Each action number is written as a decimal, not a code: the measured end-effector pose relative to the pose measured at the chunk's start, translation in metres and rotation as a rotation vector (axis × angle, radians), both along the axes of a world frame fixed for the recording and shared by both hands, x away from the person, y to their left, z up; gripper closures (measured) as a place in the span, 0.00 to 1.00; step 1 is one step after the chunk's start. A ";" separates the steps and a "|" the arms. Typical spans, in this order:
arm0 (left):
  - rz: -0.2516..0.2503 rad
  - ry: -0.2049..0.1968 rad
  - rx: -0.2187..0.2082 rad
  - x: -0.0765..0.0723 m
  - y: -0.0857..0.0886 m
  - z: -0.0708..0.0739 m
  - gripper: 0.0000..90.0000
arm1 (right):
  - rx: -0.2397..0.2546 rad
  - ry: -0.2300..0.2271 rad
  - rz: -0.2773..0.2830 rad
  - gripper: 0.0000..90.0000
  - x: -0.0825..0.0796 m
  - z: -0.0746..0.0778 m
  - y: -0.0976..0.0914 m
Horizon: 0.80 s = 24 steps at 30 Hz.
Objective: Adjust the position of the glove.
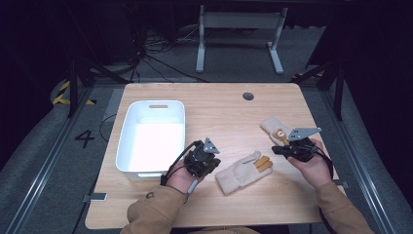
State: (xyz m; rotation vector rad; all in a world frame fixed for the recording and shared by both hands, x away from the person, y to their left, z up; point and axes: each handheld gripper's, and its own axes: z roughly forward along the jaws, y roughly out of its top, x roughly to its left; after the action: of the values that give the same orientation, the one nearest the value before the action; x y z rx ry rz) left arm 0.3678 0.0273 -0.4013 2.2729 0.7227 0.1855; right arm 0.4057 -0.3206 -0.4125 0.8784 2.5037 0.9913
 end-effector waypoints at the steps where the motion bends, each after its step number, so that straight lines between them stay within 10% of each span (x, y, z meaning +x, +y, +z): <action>1: 0.001 0.001 -0.011 0.000 0.001 0.000 1.00 | 0.003 -0.005 0.005 1.00 0.000 0.000 0.000; 24: -0.029 -0.026 -0.044 -0.012 0.003 0.004 1.00 | 0.044 0.057 0.131 1.00 0.026 -0.003 0.048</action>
State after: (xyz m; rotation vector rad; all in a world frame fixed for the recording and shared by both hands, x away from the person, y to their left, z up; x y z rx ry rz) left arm 0.3560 0.0300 -0.3970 2.2342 0.6740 0.1832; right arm 0.4319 -0.2729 -0.4155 0.7740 2.6253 1.0801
